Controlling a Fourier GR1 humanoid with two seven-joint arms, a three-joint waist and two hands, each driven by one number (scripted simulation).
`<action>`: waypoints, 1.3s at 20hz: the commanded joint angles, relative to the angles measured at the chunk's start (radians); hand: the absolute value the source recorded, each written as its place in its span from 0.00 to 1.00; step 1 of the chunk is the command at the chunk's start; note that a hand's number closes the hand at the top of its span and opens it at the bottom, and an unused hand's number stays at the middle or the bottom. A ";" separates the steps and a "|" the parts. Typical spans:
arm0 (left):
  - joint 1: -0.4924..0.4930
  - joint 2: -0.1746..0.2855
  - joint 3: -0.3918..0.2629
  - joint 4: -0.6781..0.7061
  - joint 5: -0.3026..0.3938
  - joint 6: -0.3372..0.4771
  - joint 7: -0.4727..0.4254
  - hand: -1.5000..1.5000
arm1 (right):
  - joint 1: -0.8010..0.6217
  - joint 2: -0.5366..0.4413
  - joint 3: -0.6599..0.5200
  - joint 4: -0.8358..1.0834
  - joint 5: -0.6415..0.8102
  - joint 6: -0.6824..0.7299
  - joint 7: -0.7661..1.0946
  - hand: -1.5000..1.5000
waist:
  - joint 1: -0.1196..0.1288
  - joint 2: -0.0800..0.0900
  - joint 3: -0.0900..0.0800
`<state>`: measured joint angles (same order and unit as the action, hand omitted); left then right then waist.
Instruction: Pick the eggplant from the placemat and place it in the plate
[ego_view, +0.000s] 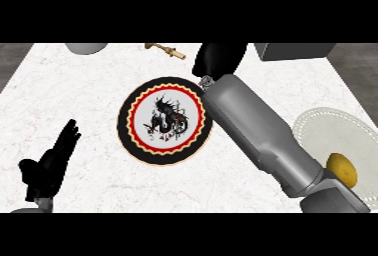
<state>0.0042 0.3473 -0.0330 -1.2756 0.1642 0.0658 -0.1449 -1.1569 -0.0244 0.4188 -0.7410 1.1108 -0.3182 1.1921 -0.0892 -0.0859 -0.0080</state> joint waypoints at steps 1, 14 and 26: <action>-0.023 0.008 -0.010 -0.022 -0.001 -0.021 -0.005 0.50 | -0.011 0.023 0.036 -0.059 0.045 0.005 0.293 1.00 | 0.048 0.026 0.004; -0.104 -0.021 -0.040 -0.039 -0.003 -0.040 0.024 0.50 | 0.062 0.024 -0.078 -0.101 0.143 -0.047 0.295 1.00 | 0.121 0.076 0.006; -0.127 -0.037 -0.056 -0.030 -0.023 -0.031 0.025 0.50 | 0.188 0.024 -0.279 -0.107 0.247 -0.260 0.294 0.00 | 0.133 0.093 0.008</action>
<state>-0.0952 0.3137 -0.0852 -1.3089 0.1422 0.0372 -0.1346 -0.9945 -0.0135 0.1912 -0.8490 1.3452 -0.4441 1.2224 0.0394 0.0001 -0.0013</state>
